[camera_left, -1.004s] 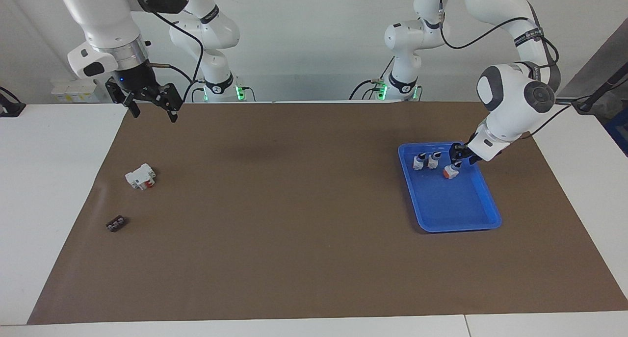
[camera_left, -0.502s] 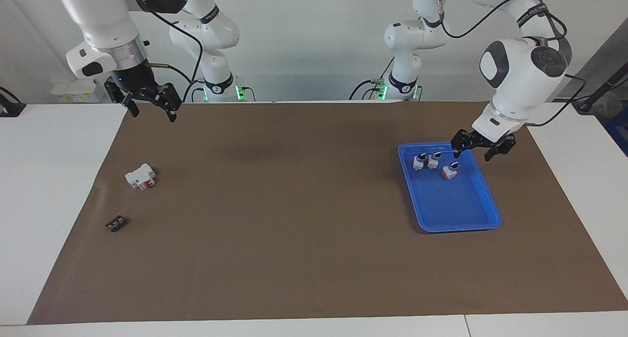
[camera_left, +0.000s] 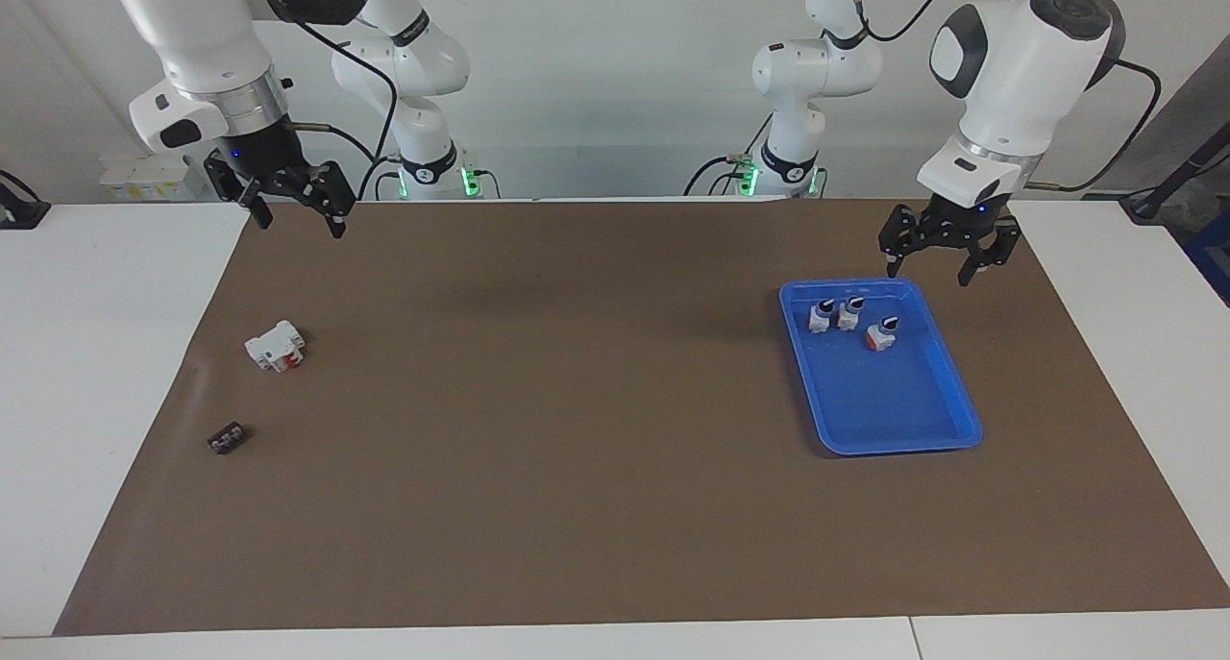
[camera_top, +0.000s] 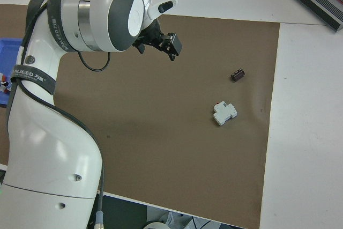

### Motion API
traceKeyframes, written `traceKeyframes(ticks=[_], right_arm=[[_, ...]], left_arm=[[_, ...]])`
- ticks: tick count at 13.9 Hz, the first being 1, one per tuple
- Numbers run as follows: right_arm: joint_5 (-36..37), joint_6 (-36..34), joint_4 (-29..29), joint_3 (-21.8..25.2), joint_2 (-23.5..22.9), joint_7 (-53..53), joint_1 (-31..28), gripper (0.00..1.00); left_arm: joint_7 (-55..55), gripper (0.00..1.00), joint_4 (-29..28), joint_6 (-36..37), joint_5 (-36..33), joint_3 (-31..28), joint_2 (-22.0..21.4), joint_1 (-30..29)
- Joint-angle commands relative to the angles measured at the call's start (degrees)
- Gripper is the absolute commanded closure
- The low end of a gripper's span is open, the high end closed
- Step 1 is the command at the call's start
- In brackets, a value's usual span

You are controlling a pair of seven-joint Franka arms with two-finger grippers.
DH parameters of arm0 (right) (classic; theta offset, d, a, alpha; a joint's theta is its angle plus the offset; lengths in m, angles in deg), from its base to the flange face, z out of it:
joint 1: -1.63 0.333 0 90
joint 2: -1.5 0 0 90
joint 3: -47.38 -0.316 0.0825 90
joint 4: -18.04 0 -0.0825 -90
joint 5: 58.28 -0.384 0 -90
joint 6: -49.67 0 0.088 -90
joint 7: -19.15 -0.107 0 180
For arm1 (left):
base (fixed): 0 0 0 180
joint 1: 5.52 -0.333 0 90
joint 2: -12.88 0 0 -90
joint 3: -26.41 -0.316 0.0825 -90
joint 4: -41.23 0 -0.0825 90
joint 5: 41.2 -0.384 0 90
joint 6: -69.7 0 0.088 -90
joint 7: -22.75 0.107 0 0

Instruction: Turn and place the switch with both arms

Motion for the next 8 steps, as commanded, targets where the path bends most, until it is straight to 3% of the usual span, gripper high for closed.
traceKeyframes(ticks=[1,4,8], right_arm=[[-1.08,-0.37,0.07,0.08,0.57,0.03,-0.11,0.0],[-1.08,-0.37,0.07,0.08,0.57,0.03,-0.11,0.0],[-1.08,-0.37,0.07,0.08,0.57,0.03,-0.2,0.0]], left_arm=[[-0.01,0.0,7.12,5.69,-0.45,-0.53,1.79,1.43],[0.08,0.0,14.43,11.41,-0.45,-0.62,3.47,1.26],[0.17,0.0,15.67,13.69,-0.62,-0.62,3.38,1.43]])
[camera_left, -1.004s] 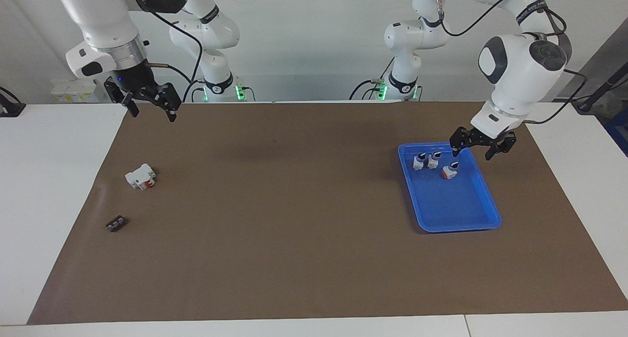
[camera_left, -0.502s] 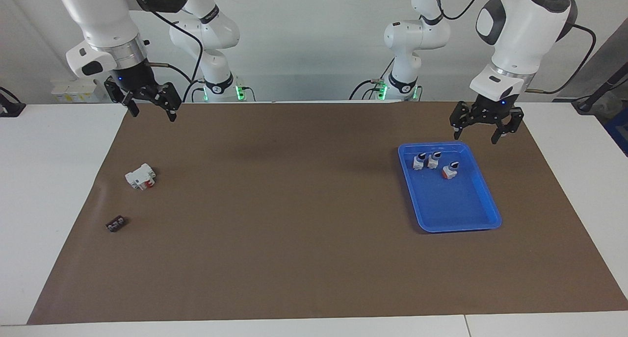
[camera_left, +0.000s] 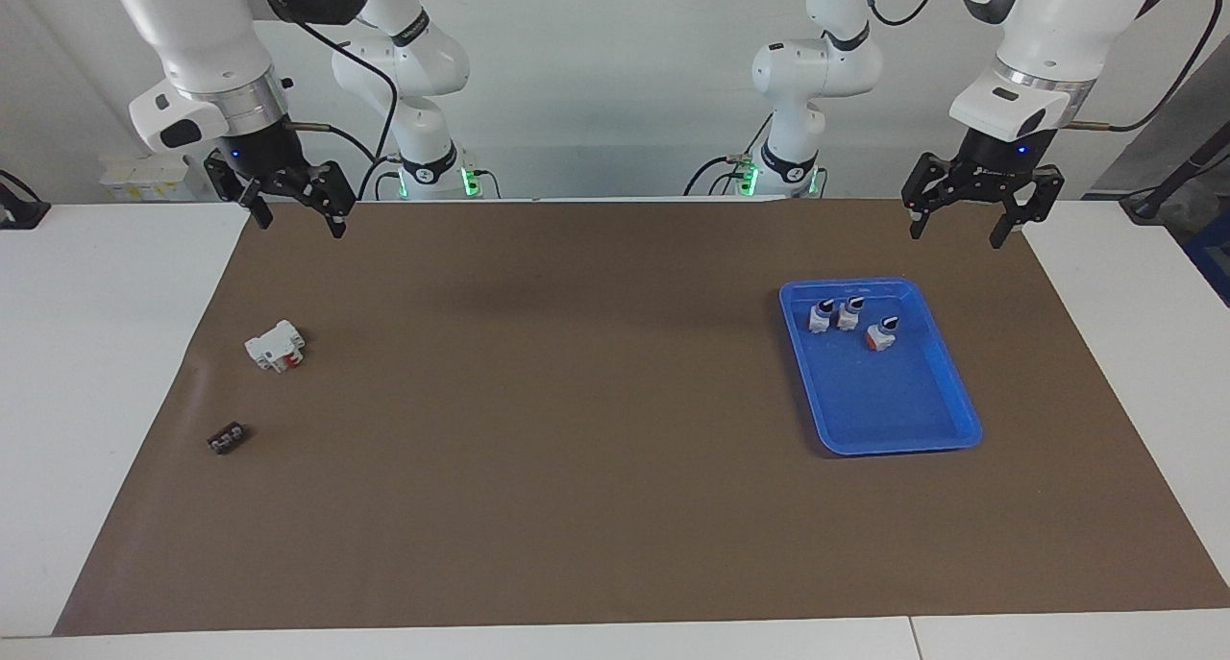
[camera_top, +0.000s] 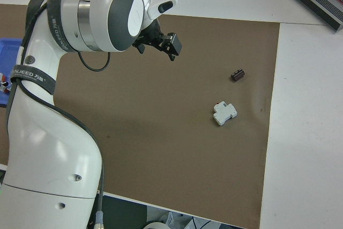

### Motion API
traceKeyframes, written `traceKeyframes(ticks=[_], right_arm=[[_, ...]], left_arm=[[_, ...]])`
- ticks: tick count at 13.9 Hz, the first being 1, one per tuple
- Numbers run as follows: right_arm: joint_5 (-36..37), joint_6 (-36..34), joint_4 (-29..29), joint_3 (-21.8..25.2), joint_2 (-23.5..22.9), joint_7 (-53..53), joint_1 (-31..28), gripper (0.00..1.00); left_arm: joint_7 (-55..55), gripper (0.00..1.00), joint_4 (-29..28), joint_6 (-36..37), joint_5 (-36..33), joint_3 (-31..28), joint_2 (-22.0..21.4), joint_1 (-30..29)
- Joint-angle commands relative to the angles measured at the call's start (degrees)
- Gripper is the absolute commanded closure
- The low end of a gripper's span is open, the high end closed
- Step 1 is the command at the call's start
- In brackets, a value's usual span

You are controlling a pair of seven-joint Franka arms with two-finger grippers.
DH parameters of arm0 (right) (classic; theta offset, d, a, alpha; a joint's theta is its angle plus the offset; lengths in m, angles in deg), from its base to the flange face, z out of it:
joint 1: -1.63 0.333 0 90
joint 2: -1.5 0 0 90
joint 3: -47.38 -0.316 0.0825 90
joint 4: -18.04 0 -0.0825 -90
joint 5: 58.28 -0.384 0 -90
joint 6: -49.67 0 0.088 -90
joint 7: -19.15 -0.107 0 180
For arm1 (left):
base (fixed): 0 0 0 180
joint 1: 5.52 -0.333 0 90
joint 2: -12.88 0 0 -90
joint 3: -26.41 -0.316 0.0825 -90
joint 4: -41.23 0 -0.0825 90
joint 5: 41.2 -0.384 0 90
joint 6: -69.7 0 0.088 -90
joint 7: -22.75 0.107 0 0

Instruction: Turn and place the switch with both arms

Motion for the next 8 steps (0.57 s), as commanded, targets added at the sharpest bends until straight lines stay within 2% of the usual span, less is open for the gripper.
traceKeyframes(ticks=[1,5,8], right_arm=[[-1.08,-0.37,0.07,0.08,0.57,0.03,-0.12,0.0],[-1.08,-0.37,0.07,0.08,0.57,0.03,-0.12,0.0],[-1.08,-0.37,0.07,0.08,0.57,0.03,-0.12,0.0]], left_arm=[[0.17,0.0,2.88,3.48,-0.62,-0.48,1.02,0.81],[-0.79,0.0,1.47,7.86,0.43,-0.48,-1.26,0.46],[-1.76,0.0,5.23,12.52,1.31,-1.18,-0.13,2.82]])
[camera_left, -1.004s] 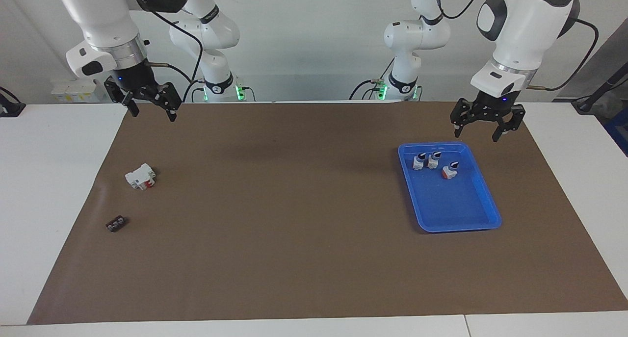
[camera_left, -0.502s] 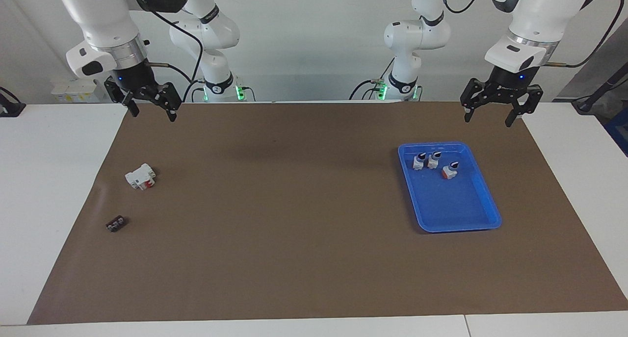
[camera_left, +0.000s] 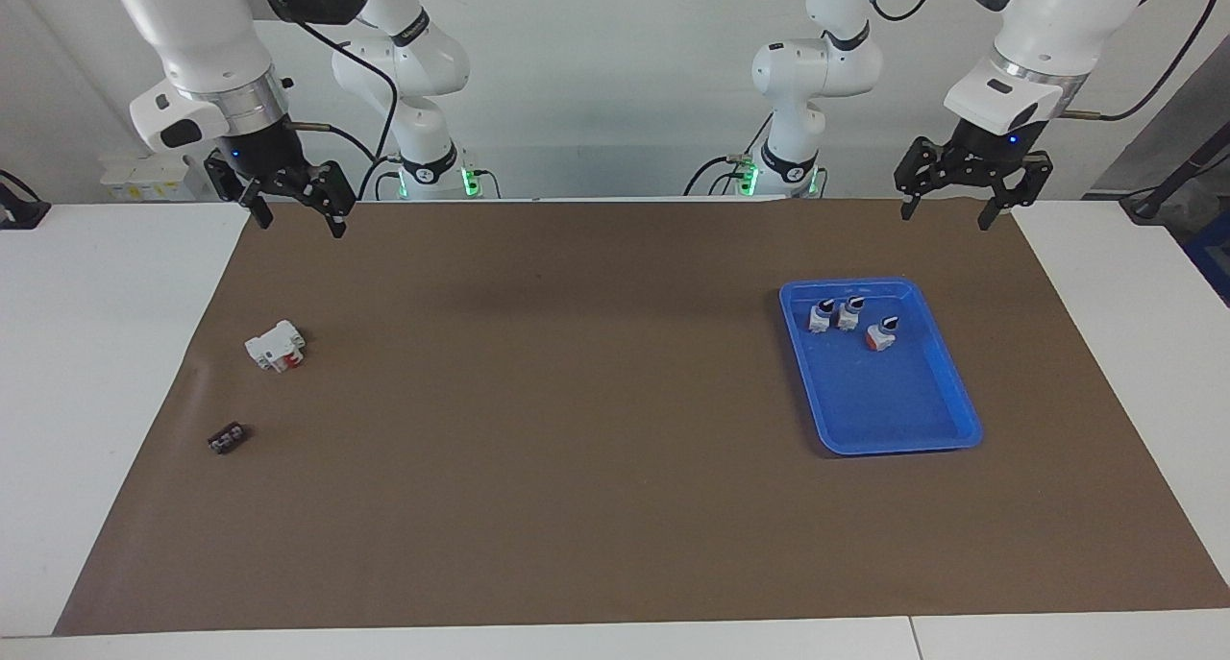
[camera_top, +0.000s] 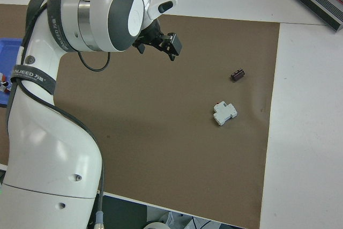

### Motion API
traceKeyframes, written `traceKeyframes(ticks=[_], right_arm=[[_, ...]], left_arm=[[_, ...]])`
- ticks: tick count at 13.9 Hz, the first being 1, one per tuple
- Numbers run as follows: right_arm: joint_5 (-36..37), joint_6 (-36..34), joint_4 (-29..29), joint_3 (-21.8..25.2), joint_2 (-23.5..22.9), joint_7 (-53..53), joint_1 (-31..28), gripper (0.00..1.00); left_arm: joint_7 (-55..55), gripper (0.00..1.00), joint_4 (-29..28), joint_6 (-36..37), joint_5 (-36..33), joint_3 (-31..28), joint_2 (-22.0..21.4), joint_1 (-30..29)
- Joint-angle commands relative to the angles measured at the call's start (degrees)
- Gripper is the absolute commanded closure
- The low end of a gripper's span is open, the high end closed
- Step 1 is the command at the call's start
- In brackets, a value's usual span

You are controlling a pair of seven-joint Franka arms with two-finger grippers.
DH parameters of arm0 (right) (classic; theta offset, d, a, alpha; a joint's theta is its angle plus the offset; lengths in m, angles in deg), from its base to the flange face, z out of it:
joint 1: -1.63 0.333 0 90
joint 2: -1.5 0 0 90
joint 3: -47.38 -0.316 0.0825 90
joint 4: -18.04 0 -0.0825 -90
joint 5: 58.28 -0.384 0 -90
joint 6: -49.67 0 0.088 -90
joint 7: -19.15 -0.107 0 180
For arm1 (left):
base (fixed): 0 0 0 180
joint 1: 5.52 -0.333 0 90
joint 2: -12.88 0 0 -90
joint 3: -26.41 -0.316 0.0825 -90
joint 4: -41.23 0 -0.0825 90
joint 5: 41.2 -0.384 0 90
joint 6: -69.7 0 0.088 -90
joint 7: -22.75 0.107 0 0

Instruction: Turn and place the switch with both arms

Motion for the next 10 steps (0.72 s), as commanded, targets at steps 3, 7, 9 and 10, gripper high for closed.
traceKeyframes(ticks=[3,7,9,10], right_arm=[[-1.08,-0.37,0.07,0.08,0.57,0.03,-0.12,0.0],[-1.08,-0.37,0.07,0.08,0.57,0.03,-0.12,0.0],[-1.08,-0.37,0.07,0.08,0.57,0.03,-0.12,0.0],[-1.08,-0.37,0.07,0.08,0.57,0.03,-0.12,0.0]], left_arm=[[-1.03,0.0,6.46,7.79,1.48,-4.53,2.11,4.16],[-1.12,0.0,6.46,9.9,2.11,-4.8,1.76,3.72],[-1.21,0.0,6.55,11.4,1.76,-5.41,1.76,3.54],[-1.21,0.0,6.55,11.4,1.84,-5.24,1.67,3.45]])
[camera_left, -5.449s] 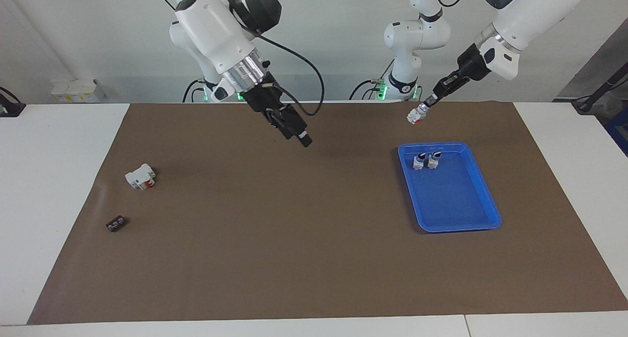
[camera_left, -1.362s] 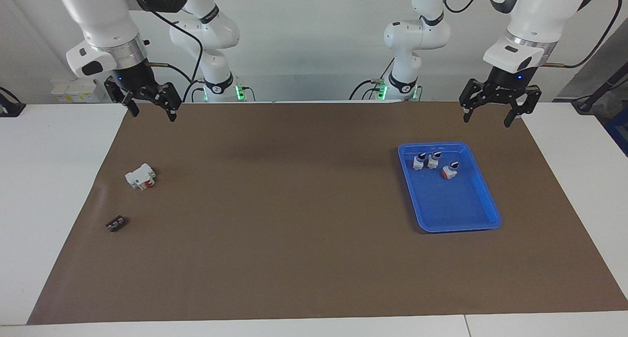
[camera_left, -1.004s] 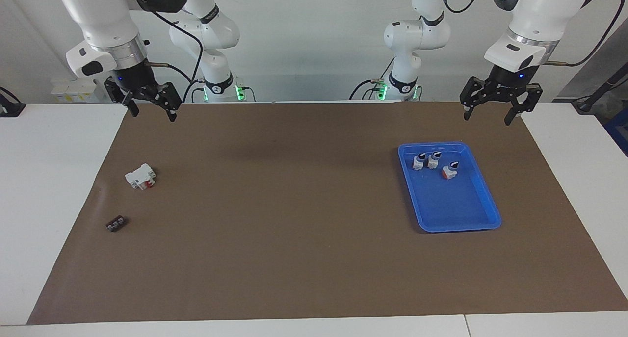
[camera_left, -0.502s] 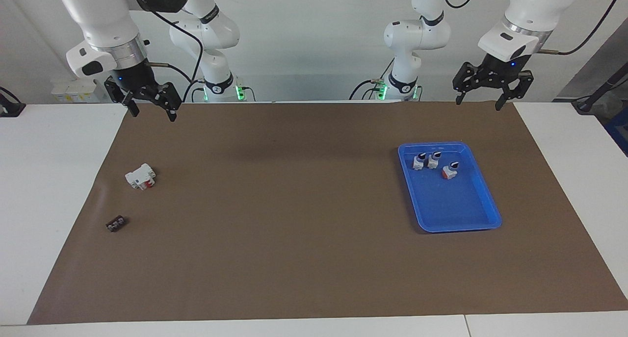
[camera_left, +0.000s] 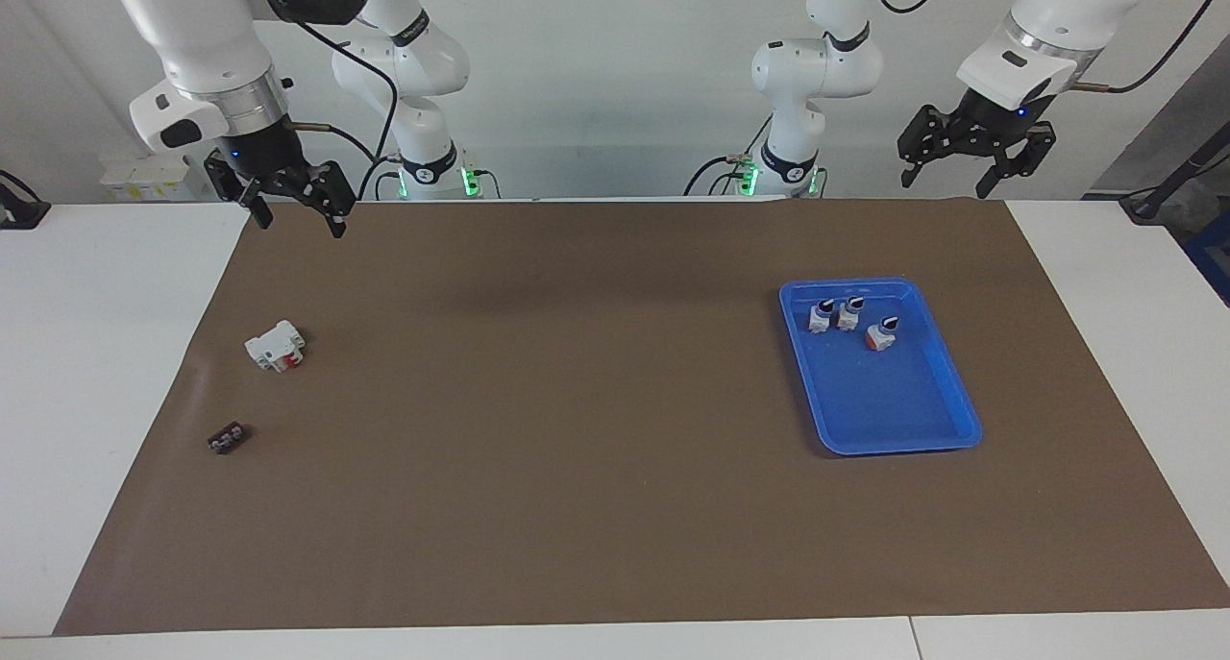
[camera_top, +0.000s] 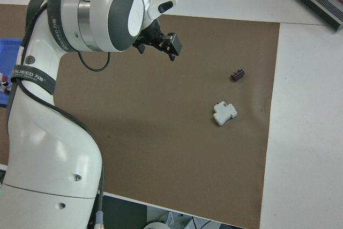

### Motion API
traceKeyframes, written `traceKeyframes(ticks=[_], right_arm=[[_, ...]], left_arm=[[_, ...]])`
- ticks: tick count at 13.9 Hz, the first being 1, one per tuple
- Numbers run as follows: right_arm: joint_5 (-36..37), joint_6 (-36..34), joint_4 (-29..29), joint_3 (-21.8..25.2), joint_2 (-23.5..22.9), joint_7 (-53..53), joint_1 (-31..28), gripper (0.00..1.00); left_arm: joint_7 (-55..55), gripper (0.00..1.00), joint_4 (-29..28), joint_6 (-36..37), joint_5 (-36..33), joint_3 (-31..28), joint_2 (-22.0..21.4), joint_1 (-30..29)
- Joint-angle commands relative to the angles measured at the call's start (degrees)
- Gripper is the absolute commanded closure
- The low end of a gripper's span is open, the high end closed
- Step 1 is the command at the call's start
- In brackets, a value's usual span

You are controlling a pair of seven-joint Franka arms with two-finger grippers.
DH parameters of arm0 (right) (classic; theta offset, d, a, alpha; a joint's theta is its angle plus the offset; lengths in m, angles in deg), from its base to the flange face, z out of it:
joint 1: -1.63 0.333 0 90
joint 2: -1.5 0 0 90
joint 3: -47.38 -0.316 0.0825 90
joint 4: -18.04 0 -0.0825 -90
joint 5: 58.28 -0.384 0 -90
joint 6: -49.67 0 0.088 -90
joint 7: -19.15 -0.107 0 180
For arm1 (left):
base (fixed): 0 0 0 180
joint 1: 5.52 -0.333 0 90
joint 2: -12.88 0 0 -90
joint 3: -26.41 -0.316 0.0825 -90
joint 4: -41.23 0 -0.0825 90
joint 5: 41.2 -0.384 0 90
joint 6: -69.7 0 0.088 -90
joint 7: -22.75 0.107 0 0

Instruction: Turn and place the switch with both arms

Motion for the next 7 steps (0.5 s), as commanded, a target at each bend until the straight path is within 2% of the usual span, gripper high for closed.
traceKeyframes(ticks=[1,7], right_arm=[[-1.08,-0.37,0.07,0.08,0.57,0.03,-0.12,0.0],[-1.08,-0.37,0.07,0.08,0.57,0.03,-0.12,0.0]], left_arm=[[-0.52,0.0,2.03,2.14,0.32,-0.4,0.95,0.07],[-4.2,0.0,1.59,1.35,-0.04,-0.4,0.33,-0.46]])
